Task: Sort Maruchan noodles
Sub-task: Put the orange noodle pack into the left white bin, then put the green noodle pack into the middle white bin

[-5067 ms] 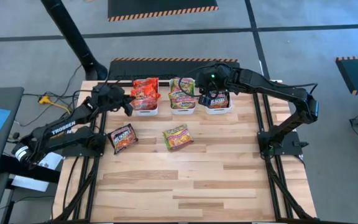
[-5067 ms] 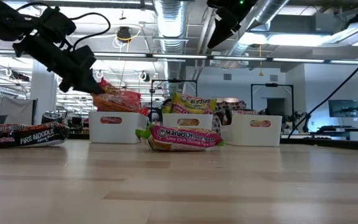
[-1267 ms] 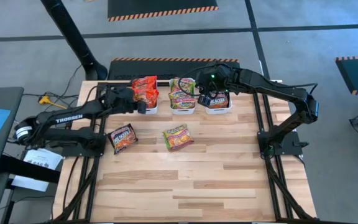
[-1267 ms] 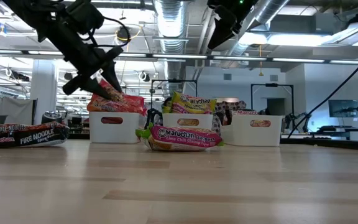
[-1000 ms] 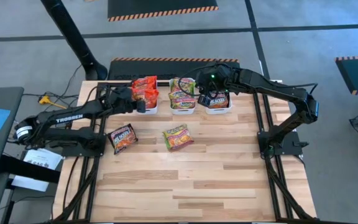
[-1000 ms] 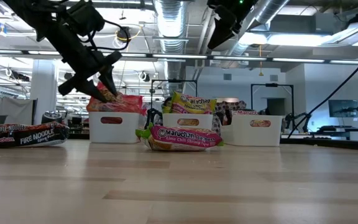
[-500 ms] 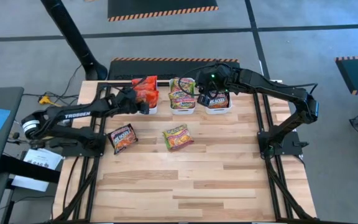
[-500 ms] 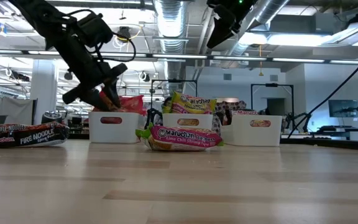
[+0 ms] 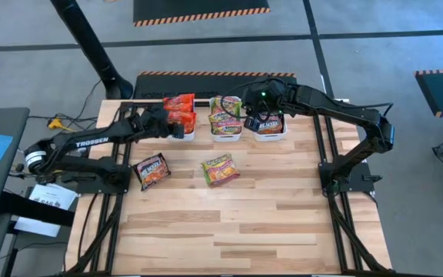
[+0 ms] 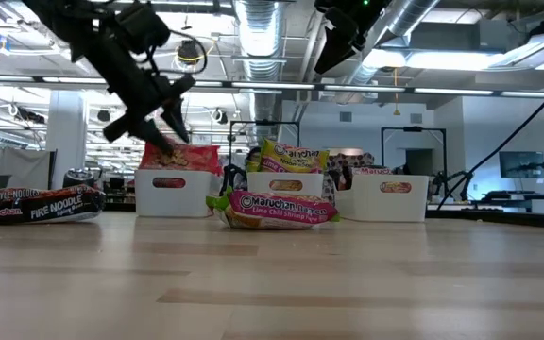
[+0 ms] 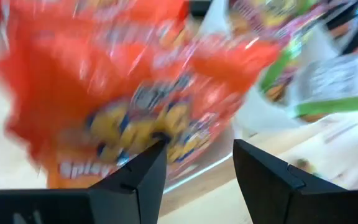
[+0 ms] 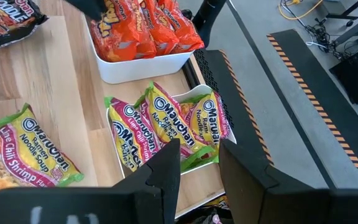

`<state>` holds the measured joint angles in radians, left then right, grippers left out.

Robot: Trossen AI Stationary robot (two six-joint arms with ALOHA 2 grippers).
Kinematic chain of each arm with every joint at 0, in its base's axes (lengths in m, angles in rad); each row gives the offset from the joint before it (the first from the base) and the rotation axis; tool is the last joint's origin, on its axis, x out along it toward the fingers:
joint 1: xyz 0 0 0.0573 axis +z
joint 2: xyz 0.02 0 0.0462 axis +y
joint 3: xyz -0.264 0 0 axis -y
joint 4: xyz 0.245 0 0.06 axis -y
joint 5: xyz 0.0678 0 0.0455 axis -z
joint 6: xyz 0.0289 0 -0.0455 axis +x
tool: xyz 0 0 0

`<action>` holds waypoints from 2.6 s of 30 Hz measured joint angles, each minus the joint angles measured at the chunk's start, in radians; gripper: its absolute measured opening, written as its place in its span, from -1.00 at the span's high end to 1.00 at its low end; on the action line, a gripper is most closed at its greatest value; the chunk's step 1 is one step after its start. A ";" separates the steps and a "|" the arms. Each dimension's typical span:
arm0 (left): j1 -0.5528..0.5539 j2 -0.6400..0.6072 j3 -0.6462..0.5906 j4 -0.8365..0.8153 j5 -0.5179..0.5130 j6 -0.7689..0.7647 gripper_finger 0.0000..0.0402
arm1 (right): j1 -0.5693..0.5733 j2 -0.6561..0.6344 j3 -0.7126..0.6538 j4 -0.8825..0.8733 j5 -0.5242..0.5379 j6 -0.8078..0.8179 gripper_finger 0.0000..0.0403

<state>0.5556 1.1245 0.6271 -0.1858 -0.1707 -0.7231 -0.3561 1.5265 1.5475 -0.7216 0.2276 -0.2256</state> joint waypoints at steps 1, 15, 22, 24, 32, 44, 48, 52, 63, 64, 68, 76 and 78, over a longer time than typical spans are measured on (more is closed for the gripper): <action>0.000 -0.008 0.015 -0.007 -0.001 0.017 0.14 | 0.000 0.000 0.000 0.000 0.000 0.000 0.33; 0.000 -0.054 0.224 -0.051 0.062 0.176 0.14 | 0.002 0.000 0.000 -0.011 -0.025 0.000 0.29; -0.006 -0.054 0.362 -0.065 0.137 0.264 0.14 | 0.006 0.000 0.000 -0.044 -0.129 0.056 0.06; -0.010 -0.059 0.399 -0.073 0.196 0.277 0.14 | 0.015 0.000 0.000 -0.047 -0.163 0.087 -0.01; -0.019 -0.109 0.528 -0.047 0.482 0.295 0.14 | 0.091 0.000 0.000 -0.050 -0.204 0.168 -0.07; -0.022 -0.253 0.536 -0.187 0.506 0.306 0.14 | 0.189 0.014 -0.083 -0.033 -0.226 0.284 -0.08; -0.034 -0.268 0.534 -0.282 0.489 0.323 0.14 | 0.214 0.057 -0.118 -0.035 -0.226 0.347 -0.08; -0.063 -0.267 0.534 -0.313 0.486 0.332 0.14 | 0.255 0.123 -0.113 0.002 -0.231 0.314 -0.08; -0.119 -0.268 0.534 -0.327 0.474 0.319 0.14 | 0.326 0.306 -0.113 0.076 -0.229 0.270 -0.08; -0.122 -0.268 0.534 -0.327 0.474 0.319 0.14 | 0.330 0.323 -0.112 0.099 -0.229 0.270 -0.08; -0.134 -0.267 0.534 -0.328 0.474 0.313 0.14 | 0.331 0.376 -0.112 0.128 -0.227 0.266 -0.08; -0.143 -0.268 0.534 -0.333 0.474 0.311 0.14 | 0.316 0.456 -0.100 0.146 -0.195 0.254 -0.08; -0.143 -0.268 0.534 -0.334 0.474 0.310 0.14 | 0.314 0.476 -0.101 0.138 -0.194 0.254 -0.08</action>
<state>0.4122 0.8570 1.1614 -0.5194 0.3031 -0.4133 -0.0418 2.0024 1.4461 -0.5840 0.0338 0.0284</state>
